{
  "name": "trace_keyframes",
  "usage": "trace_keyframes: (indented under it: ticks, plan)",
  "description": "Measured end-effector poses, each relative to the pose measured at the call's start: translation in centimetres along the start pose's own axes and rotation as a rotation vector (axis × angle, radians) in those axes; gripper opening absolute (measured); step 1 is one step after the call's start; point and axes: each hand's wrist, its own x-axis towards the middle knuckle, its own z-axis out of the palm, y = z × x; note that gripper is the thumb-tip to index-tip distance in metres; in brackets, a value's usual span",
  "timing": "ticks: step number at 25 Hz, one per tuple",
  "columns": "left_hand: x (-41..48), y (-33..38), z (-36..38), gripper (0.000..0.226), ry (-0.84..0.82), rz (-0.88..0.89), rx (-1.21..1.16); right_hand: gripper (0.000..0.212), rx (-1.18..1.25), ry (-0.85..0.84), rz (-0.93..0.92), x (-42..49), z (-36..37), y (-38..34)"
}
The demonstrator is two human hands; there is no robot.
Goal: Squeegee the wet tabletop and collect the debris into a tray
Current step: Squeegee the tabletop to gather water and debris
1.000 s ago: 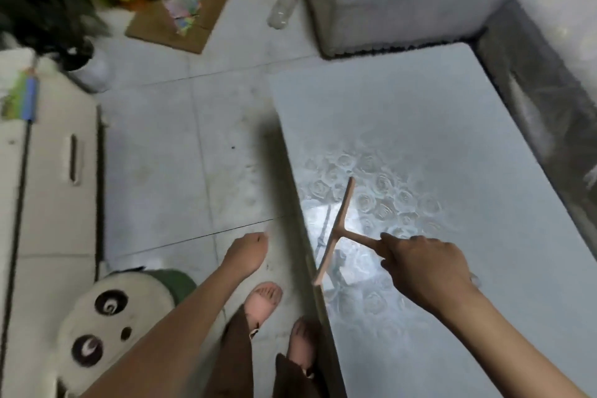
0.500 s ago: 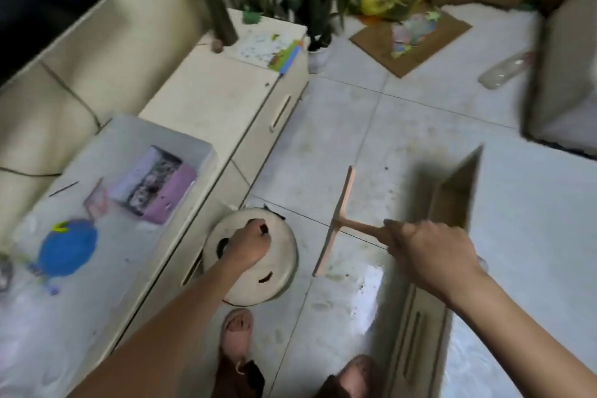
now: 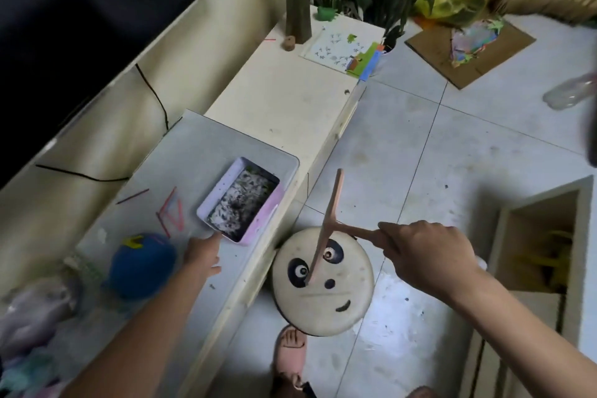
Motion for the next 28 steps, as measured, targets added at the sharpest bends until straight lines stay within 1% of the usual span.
trace_keyframes:
  ticks: [1,3,6,8,11,14,17,22,26,28]
  plan:
    - [0.8,0.1,-0.1,0.054,-0.062,-0.045,-0.074,0.006,0.000,-0.009,0.009,0.4,-0.2,-0.9]
    - [2.9,0.8,-0.8,0.050,-0.182,-0.106,-0.133,0.010,-0.006,-0.026,0.036,2.2,-0.5,-3.1]
    - [3.9,1.6,-0.6,0.040,-0.271,-0.107,-0.210,0.010,-0.008,-0.043,0.059,3.0,-0.6,-4.4]
    - [4.6,2.2,-0.6,0.036,-0.292,-0.119,-0.185,0.007,-0.007,-0.066,0.073,3.5,-0.6,-5.2]
    - [5.2,2.6,-0.3,0.036,-0.283,-0.118,-0.166,0.013,0.009,-0.095,0.113,3.3,-0.6,-5.2]
    - [5.4,2.9,-0.1,0.039,-0.272,-0.082,-0.158,0.013,0.022,-0.091,0.161,2.3,-0.5,-4.4]
    - [4.6,3.0,-0.3,0.034,-0.294,-0.044,-0.167,0.018,0.045,-0.083,0.218,1.0,0.1,-3.1]
    - [0.0,3.8,0.1,0.022,-0.329,0.039,-0.169,0.029,0.128,-0.119,0.298,-2.9,1.7,-0.2]
    - [-5.1,3.7,1.4,0.021,-0.385,0.053,-0.164,0.033,0.214,-0.167,0.380,-7.5,3.7,3.0]
    - [-7.9,3.0,2.7,0.024,-0.397,0.066,-0.142,0.034,0.280,-0.176,0.420,-10.2,5.1,5.0]
